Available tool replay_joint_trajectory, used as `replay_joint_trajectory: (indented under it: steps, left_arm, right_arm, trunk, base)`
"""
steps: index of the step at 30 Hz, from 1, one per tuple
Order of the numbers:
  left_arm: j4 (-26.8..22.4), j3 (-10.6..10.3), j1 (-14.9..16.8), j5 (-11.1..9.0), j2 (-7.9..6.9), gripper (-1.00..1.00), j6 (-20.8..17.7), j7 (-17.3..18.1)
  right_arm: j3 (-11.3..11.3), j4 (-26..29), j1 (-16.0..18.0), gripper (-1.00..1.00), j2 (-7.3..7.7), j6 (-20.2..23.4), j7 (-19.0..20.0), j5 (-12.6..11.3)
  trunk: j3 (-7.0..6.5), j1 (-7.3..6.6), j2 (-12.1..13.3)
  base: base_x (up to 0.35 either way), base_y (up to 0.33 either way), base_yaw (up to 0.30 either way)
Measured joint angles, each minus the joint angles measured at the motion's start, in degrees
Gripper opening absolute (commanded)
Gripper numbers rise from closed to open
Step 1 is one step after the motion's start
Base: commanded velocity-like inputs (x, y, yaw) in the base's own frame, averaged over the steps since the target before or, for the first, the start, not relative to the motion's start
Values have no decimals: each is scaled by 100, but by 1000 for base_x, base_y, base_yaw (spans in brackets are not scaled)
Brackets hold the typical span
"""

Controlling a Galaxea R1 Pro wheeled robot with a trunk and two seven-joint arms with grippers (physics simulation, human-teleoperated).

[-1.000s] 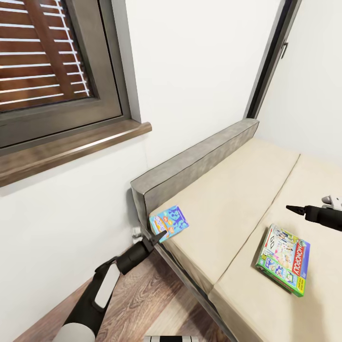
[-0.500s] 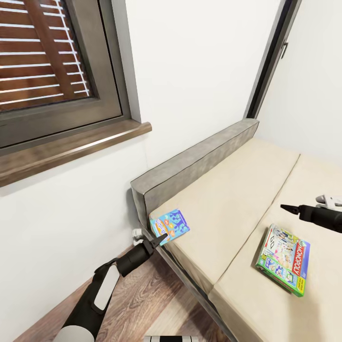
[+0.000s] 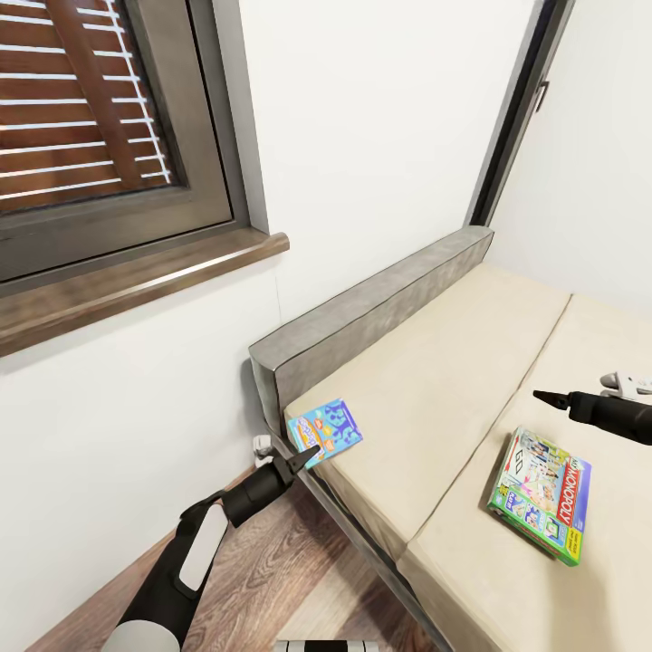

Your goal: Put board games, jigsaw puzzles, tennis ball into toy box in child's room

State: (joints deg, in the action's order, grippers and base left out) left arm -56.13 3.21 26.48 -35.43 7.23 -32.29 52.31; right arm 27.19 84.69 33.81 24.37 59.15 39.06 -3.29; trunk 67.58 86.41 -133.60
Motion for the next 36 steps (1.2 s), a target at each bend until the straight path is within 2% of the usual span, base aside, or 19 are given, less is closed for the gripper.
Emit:
replay_joint_trajectory:
  steps: [13, 24, 36]
  left_arm:
    - [-41, -9, -5, 3, 1, -100, -11, -6]
    - [-46, -162, -40, -5, -4, -100, -15, 0]
    - [-47, -196, -71, -12, -13, -100, -18, 1]
  right_arm:
    - [0, 2, -6, 100, -8, -24, -1, 0]
    - [-6, 10, -10, 100, -11, -26, 2, -3]
    - [-10, 106, -11, 100, -34, -6, 1, -8]
  trunk:
    - [0, 0, 0]
    - [0, 0, 0]
    - [0, 0, 0]
  base:
    - [0, 0, 0]
    - [0, 0, 0]
    - [0, 0, 0]
